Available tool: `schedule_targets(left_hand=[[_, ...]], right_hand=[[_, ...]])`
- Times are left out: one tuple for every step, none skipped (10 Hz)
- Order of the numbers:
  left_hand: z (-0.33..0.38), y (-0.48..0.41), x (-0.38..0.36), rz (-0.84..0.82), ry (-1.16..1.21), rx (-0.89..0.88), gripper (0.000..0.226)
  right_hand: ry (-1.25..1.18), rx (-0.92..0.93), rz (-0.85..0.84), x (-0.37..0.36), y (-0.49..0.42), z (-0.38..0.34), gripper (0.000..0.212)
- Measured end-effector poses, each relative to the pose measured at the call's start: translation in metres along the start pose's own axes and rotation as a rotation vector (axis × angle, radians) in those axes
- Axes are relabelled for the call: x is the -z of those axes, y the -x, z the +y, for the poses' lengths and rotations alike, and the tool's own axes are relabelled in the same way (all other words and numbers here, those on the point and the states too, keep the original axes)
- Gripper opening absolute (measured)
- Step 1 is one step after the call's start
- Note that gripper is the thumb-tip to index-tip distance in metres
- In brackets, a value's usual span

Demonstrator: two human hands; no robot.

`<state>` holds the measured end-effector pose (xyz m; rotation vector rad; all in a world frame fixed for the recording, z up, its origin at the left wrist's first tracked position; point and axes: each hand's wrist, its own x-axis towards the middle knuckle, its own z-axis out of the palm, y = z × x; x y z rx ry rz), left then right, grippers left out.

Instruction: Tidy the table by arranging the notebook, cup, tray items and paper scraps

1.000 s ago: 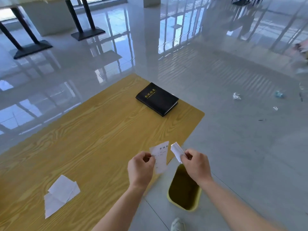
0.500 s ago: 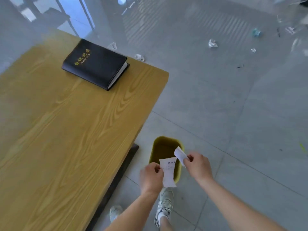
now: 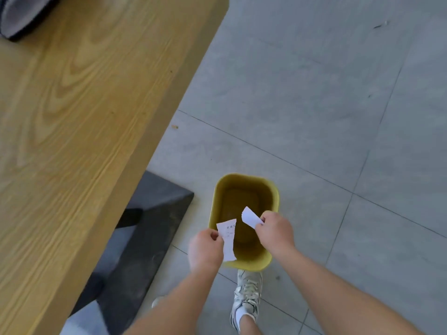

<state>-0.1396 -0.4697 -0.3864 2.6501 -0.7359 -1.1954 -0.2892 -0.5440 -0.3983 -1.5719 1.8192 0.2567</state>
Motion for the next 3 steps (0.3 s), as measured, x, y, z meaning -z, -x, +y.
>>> schedule_targets(left_hand=[[0.003,-0.017,-0.016,-0.015,0.009,-0.03,0.023],[0.005,-0.026,-0.022,-0.054,-0.025,-0.03,0.021],[0.001,-0.027,-0.018,-0.076,-0.034,-0.044,0.037]], right_hand=[[0.039,-0.007,-0.064,-0.017,-0.014,0.003,0.01],[0.028,-0.013,-0.094,-0.025,-0.019,0.01,0.019],[-0.01,-0.015,-0.098,-0.03,-0.018,0.016,0.023]])
